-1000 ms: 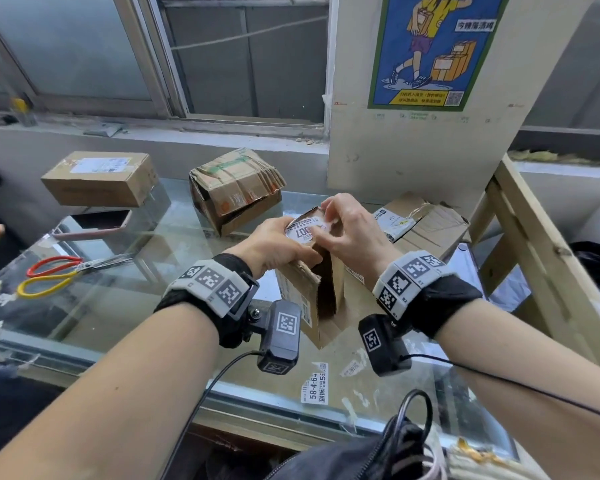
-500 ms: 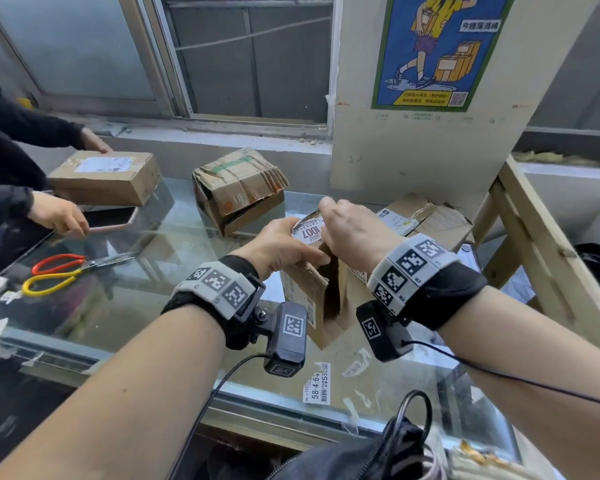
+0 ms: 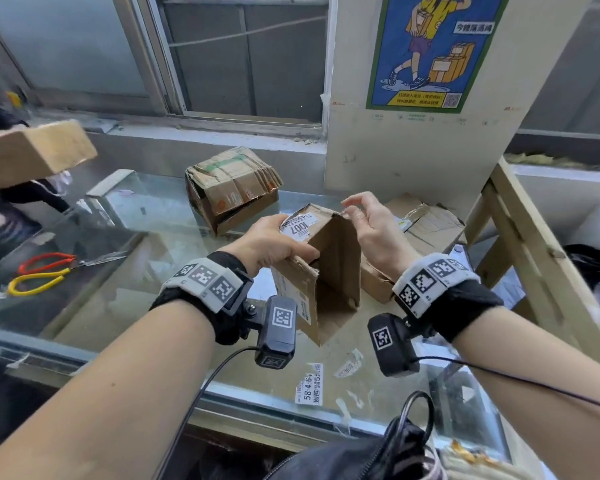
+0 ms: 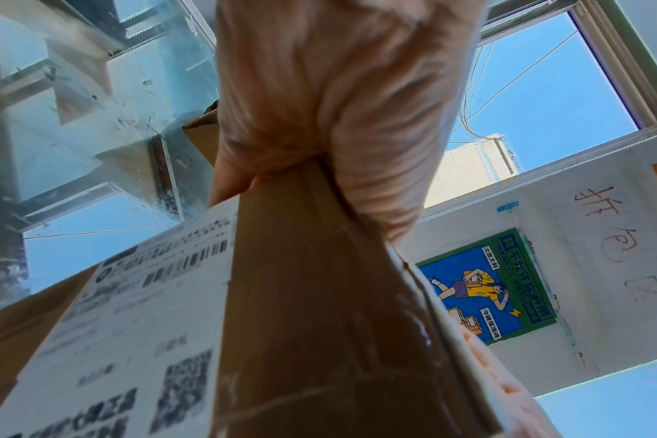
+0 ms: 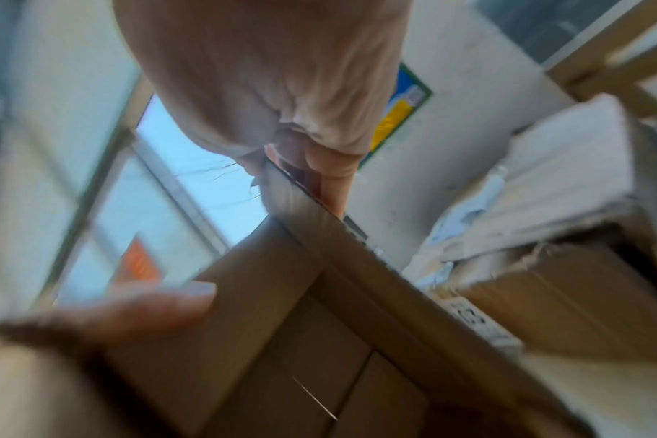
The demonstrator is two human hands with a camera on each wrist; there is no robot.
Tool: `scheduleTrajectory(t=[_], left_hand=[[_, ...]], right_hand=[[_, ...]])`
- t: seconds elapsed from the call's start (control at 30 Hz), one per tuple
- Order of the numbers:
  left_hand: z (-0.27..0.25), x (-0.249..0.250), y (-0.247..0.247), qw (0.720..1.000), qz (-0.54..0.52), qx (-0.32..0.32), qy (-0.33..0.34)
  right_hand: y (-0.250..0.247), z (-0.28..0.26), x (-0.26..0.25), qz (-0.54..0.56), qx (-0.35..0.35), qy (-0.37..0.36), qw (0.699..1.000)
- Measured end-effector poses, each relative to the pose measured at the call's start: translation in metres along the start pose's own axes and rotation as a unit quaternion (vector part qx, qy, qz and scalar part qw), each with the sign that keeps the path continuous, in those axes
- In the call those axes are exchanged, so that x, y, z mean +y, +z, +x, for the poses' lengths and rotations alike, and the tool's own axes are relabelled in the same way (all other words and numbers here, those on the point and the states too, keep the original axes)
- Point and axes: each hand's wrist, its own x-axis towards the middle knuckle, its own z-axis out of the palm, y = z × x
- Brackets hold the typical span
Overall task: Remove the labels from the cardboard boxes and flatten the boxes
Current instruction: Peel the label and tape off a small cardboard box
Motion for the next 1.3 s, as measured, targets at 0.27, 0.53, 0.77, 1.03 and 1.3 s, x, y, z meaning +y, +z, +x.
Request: scheduleTrajectory(t=[0.27,0.53,0.77,1.03,1.3], left_hand=[[0.0,0.007,-0.01,0.996,0.08,-0.044,0.009],[0.006,0.033,-0.022,0.877,0.422,0.14,0.183],[0.015,0.027,-0.02,0.923,0.307,0.103,0.206],[0.005,0.017,-0.022,0.929,0.186,0.303,0.102],[-0.008,-0.001,-0.015,0.948,-0.288,0.026,-0.136]], right_hand=[[-0.011,0.004,0.016,0.287,0.019,0.179,0.941],[-0.027,-0.002,-0.002,0.372,-0.14,0.222,0.891],[-0.019,0.012,-0.021,0.145,-0.085,0.169,0.971],[0.009,0.015,-0.026,0.058,-0.134,0.142,0.979],[0.014,0.01,-0.035,0.028,-0.125,0.12,0.985]])
